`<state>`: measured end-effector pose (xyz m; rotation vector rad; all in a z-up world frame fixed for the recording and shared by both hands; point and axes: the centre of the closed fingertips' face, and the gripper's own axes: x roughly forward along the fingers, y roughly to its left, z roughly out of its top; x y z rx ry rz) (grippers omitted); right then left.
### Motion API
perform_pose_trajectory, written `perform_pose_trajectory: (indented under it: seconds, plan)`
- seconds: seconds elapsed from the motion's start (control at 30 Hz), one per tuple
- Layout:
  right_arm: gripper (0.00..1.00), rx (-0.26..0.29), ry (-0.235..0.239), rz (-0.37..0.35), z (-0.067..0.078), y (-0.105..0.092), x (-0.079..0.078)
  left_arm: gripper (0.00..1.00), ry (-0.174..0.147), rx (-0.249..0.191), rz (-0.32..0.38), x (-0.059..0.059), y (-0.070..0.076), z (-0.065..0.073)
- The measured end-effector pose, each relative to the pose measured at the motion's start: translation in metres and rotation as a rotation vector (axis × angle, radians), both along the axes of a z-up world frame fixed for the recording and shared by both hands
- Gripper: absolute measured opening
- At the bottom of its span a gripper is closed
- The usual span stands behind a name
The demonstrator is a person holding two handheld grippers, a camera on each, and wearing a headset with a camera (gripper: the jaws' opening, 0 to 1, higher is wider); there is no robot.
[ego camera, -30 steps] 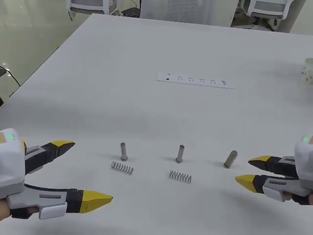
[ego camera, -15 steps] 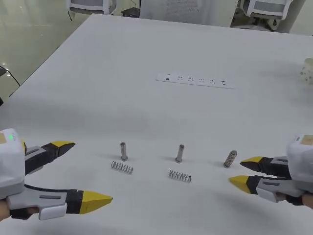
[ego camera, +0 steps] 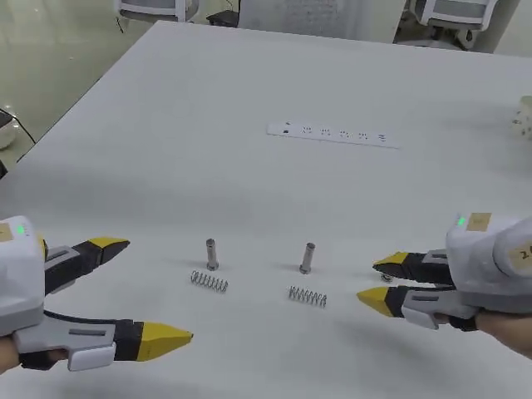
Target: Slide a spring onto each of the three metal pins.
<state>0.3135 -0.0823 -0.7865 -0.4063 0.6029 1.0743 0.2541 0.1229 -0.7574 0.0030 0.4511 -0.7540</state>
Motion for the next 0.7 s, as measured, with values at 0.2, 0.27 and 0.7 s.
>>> perform_pose_trajectory:
  seconds: [0.2, 0.27, 0.7]
  plan:
    - [0.26, -0.011, 0.004, 0.056, -0.006, 0.023, -0.004, 0.98, 0.001, -0.001, -0.004, 0.000, -0.001, 0.000]
    - [0.26, -0.018, 0.004, 0.071, -0.009, 0.028, -0.005, 0.98, 0.003, 0.001, -0.006, -0.001, -0.001, -0.001]
    - [0.23, -0.074, 0.036, 0.126, -0.032, 0.045, -0.007, 0.98, 0.007, -0.002, -0.011, -0.002, -0.003, -0.002]
